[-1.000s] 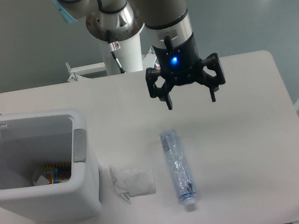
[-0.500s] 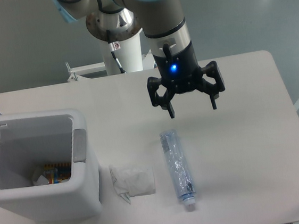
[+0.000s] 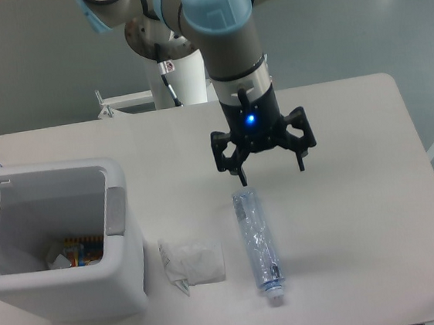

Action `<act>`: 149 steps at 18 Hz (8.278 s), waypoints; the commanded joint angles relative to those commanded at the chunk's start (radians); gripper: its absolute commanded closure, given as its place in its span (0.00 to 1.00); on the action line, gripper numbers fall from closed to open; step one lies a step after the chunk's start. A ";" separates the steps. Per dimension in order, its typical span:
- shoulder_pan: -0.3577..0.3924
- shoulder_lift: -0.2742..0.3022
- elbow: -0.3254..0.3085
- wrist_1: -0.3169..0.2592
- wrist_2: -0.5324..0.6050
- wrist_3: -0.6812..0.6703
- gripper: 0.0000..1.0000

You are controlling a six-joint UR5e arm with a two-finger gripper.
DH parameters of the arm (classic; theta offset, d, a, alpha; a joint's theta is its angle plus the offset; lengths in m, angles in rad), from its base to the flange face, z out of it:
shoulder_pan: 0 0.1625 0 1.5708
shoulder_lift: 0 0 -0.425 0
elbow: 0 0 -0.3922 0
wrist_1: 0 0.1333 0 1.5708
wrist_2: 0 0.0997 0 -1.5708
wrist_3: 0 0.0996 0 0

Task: Place the trash in the trash can
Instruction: 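Lower the open gripper toward the crumpled white tissue beside the bin, then close the gripper on the crumpled white tissue, then lift the tissue and carry it over the white bin, then open the gripper to drop the tissue into the bin, then move the gripper over the clear plastic bottle and lower it, then close the gripper around the bottle's cap end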

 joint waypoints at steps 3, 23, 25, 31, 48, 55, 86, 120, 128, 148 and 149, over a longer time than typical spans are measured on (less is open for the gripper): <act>-0.002 -0.006 -0.047 0.000 0.005 0.133 0.00; -0.129 -0.239 -0.077 0.109 -0.002 0.597 0.00; -0.143 -0.265 -0.077 0.153 -0.003 0.655 0.00; -0.182 -0.290 -0.078 0.164 -0.006 0.721 0.00; -0.207 -0.305 -0.063 0.167 -0.003 0.609 1.00; -0.147 -0.298 0.017 0.167 -0.030 0.572 1.00; -0.305 0.113 0.086 0.155 -0.365 -0.382 0.72; 0.011 -0.417 0.208 0.172 -0.150 -0.547 0.00; -0.005 -0.494 0.218 0.173 -0.121 -0.405 0.00; -0.040 -0.558 0.244 0.199 -0.012 -0.385 0.17; -0.040 -0.558 0.244 0.199 -0.012 -0.385 0.17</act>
